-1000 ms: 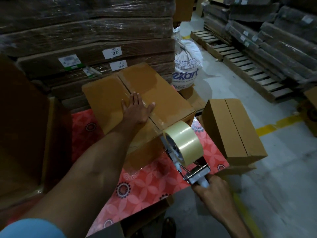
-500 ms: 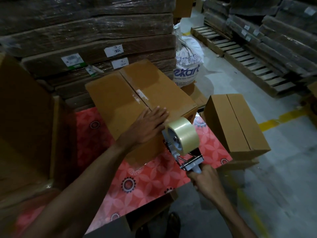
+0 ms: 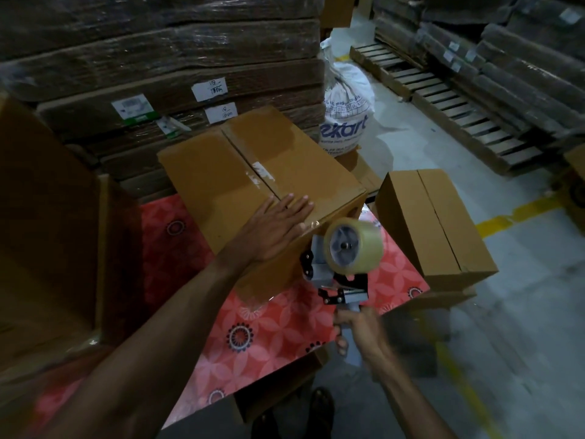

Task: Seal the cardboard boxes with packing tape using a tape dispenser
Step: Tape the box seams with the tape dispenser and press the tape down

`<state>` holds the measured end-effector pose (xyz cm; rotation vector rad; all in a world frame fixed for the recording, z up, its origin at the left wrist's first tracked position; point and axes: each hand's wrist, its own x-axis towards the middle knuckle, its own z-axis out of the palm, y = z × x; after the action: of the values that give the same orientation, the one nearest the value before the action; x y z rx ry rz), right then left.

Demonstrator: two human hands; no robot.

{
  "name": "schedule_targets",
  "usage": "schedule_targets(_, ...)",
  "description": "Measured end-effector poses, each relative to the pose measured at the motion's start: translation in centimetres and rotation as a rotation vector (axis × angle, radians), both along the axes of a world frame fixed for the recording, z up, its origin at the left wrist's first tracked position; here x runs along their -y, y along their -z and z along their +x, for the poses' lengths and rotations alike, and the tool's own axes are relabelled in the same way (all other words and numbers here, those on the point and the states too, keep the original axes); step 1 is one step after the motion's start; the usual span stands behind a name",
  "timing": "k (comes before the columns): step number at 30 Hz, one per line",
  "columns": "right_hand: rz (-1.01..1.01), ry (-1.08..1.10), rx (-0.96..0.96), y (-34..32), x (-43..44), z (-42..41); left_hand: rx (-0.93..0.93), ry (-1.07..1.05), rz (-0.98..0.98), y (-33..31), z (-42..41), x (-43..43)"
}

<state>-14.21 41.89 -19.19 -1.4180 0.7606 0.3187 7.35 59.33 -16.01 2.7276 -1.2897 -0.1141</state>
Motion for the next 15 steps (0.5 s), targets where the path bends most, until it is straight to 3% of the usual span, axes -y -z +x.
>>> schedule_targets(3,0.002,0.202,-0.036,1.8,0.0,-1.7,-0.012,-0.044,0.046,-0.2,-0.1,0.4)
schedule_targets(6,-0.266,0.328,-0.035,4.1,2.1,-2.2,0.017,-0.078,0.067,-0.5,-0.6,0.9)
schedule_targets(9,-0.552,0.294,-0.075,4.6,4.0,-1.4,0.004,-0.147,0.057,-0.9,-1.6,1.5)
schedule_targets(15,-0.78,0.18,-0.173,8.7,6.9,2.0,0.038,-0.373,0.009,0.5,-4.4,3.5)
